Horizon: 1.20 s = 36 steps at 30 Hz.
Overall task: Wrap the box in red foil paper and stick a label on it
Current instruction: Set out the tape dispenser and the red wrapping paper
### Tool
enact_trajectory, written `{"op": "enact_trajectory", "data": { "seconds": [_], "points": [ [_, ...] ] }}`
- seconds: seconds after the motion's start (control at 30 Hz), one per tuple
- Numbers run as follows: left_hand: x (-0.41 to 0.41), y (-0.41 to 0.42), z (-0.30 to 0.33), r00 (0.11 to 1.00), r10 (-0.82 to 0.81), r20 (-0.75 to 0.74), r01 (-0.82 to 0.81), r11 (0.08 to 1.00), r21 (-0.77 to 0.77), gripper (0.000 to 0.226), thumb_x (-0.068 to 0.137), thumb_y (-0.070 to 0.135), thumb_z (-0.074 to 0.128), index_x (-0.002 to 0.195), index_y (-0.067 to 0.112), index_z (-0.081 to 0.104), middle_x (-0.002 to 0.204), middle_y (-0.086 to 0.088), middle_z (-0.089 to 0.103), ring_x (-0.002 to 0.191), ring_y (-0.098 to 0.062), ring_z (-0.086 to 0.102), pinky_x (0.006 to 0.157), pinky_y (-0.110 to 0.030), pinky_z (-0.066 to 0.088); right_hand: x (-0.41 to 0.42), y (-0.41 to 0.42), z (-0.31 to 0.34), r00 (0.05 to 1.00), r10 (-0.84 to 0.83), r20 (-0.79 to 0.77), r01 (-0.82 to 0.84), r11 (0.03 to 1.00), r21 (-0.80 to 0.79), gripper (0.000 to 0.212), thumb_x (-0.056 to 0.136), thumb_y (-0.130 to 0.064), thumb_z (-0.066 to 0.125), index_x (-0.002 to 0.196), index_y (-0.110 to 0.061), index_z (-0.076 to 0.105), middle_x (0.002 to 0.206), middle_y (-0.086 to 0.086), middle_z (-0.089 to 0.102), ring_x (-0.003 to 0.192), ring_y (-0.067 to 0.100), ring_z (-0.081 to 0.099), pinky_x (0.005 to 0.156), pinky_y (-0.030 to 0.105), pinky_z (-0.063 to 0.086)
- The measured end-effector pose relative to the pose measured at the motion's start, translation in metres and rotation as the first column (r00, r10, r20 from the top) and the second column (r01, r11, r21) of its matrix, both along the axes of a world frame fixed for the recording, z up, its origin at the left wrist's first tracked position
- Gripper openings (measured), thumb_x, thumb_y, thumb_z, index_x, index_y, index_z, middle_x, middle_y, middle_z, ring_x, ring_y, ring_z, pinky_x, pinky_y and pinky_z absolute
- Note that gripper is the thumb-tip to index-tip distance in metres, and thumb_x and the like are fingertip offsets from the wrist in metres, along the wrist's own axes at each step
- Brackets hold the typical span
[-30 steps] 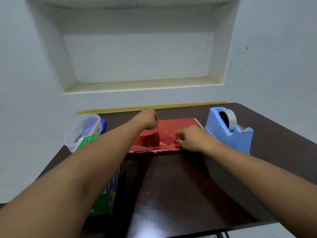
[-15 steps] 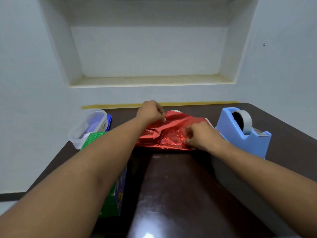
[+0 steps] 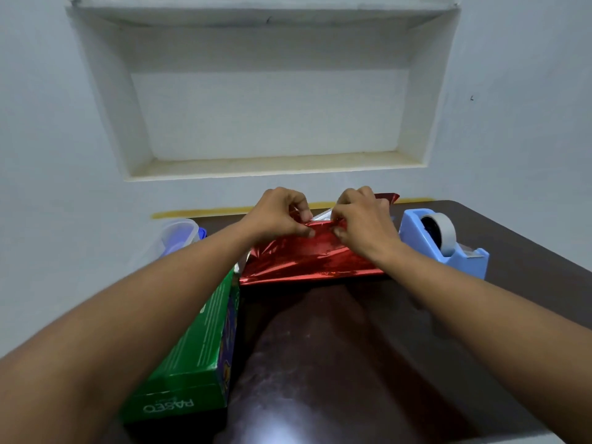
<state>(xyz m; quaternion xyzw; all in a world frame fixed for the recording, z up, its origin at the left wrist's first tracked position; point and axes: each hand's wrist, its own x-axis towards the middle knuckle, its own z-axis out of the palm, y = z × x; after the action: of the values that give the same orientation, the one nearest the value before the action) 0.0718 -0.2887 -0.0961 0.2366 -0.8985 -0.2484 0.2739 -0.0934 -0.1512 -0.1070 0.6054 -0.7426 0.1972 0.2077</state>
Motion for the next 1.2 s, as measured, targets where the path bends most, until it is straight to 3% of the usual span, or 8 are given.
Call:
{"op": "enact_trajectory", "data": {
  "seconds": [0.17,0.33,0.43,0.53,0.7,0.9,1.1,1.2],
  "points": [
    [-0.014,0.003,0.013,0.993,0.032,0.116,-0.077,0.912,0.402,0.03,0.094,0.048,0.065,0.104,0.02,0.07,0.09,-0.012,0.077,0.065,-0.018,0.061,0.063,-0.03,0.044,0.007,0.024,0.002,0.994,0.083,-0.074,-0.073,0.988,0.137,0.03,0.081,-0.026,0.067,0.108,-0.036,0.074,0.091,-0.011,0.064,0.114,0.02,0.047,0.082,0.039,0.024],
    [-0.037,0.005,-0.007,0.687,0.001,0.727,-0.108,0.989,0.1,0.024,0.097,0.034,0.064,0.108,0.017,0.077,0.095,-0.004,0.07,0.067,-0.018,0.06,0.054,-0.022,0.052,0.02,0.06,0.002,0.979,0.18,0.095,-0.203,0.823,0.53,0.048,0.076,-0.024,0.068,0.121,-0.041,0.07,0.096,-0.008,0.068,0.098,0.018,0.061,0.086,0.035,0.05],
    [-0.049,0.007,-0.017,0.642,0.074,0.763,-0.142,0.99,0.023,0.028,0.09,0.043,0.072,0.101,0.017,0.077,0.096,-0.002,0.078,0.076,-0.022,0.068,0.075,-0.036,0.062,0.026,0.076,-0.001,0.969,0.172,0.177,-0.247,0.724,0.645,0.045,0.08,-0.02,0.068,0.121,-0.037,0.071,0.093,-0.009,0.063,0.09,0.016,0.059,0.079,0.031,0.052],
    [-0.049,0.016,-0.015,0.607,0.126,0.784,-0.119,0.991,-0.067,0.026,0.099,0.042,0.062,0.104,0.02,0.075,0.097,0.002,0.079,0.077,-0.019,0.066,0.06,-0.025,0.053,0.03,0.087,0.001,0.971,0.154,0.18,-0.237,0.646,0.725,0.038,0.082,-0.019,0.067,0.115,-0.037,0.073,0.091,-0.011,0.061,0.09,0.013,0.058,0.078,0.028,0.05],
    [-0.05,0.016,-0.032,0.615,0.166,0.771,-0.158,0.984,-0.086,0.035,0.099,0.05,0.057,0.122,0.026,0.069,0.114,-0.004,0.074,0.095,-0.03,0.076,0.099,-0.043,0.056,0.031,0.101,0.032,0.913,-0.055,0.405,-0.356,0.378,0.854,0.019,0.086,-0.036,0.078,0.105,-0.039,0.075,0.096,-0.02,0.069,0.09,0.001,0.062,0.091,0.03,0.056],
    [-0.047,0.016,-0.034,0.649,0.159,0.744,-0.162,0.984,-0.069,0.053,0.096,0.053,0.061,0.144,0.034,0.051,0.136,0.0,0.056,0.111,-0.023,0.055,0.094,-0.033,0.046,0.026,0.068,0.0,0.917,0.029,0.398,-0.221,0.868,0.445,0.029,0.096,-0.037,0.061,0.122,-0.029,0.07,0.112,-0.003,0.068,0.105,0.019,0.066,0.084,0.027,0.049],
    [-0.042,0.001,-0.039,0.631,0.15,0.761,-0.245,0.97,0.012,0.055,0.097,0.056,0.058,0.147,0.038,0.045,0.102,-0.004,0.079,0.091,-0.03,0.076,0.095,-0.037,0.058,0.035,0.068,-0.032,0.971,-0.101,0.218,-0.094,0.674,0.732,0.052,0.09,-0.06,0.059,0.137,-0.039,0.053,0.145,0.001,0.043,0.134,0.032,0.047,0.111,0.046,0.041],
    [-0.04,0.005,-0.038,0.586,0.242,0.774,-0.246,0.963,-0.115,0.056,0.1,0.067,0.045,0.146,0.035,0.048,0.135,-0.007,0.063,0.123,-0.029,0.062,0.096,-0.033,0.049,0.051,0.083,-0.021,0.981,-0.061,0.185,-0.109,0.612,0.783,0.075,0.087,-0.066,0.062,0.152,-0.038,0.039,0.162,-0.002,0.032,0.145,0.025,0.04,0.116,0.045,0.038]
  ]
}}
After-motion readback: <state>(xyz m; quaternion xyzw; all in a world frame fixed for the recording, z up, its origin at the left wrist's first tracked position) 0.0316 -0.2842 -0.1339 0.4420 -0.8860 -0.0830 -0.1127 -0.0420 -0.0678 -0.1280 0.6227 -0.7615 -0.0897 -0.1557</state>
